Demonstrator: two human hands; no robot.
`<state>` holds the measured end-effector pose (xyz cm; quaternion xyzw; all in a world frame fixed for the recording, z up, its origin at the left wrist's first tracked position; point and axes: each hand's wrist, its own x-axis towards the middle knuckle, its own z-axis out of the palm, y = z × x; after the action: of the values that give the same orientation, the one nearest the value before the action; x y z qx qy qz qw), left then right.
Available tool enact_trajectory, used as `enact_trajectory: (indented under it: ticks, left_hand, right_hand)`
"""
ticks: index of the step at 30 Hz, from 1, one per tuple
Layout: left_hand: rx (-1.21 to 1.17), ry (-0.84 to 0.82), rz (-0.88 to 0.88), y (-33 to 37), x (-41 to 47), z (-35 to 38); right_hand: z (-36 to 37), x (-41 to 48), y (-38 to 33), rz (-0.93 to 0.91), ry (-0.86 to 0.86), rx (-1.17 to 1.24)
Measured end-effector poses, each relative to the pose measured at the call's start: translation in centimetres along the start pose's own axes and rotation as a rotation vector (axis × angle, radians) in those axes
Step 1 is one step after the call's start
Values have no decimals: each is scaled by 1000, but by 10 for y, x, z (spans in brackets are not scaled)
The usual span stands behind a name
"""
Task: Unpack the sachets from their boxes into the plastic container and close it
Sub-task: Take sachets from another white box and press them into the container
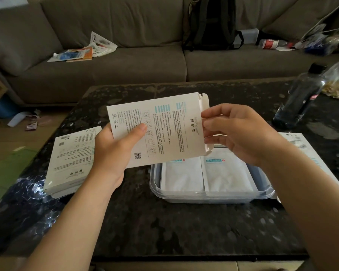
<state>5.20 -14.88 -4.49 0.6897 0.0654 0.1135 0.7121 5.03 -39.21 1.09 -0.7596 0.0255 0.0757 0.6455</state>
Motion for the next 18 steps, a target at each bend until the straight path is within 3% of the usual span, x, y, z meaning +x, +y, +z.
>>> enact_trajectory:
  ticks: [18]
  left_hand:
    - [27, -139, 68, 0, -4, -2]
  right_hand:
    - [4, 2, 9, 116, -320, 210]
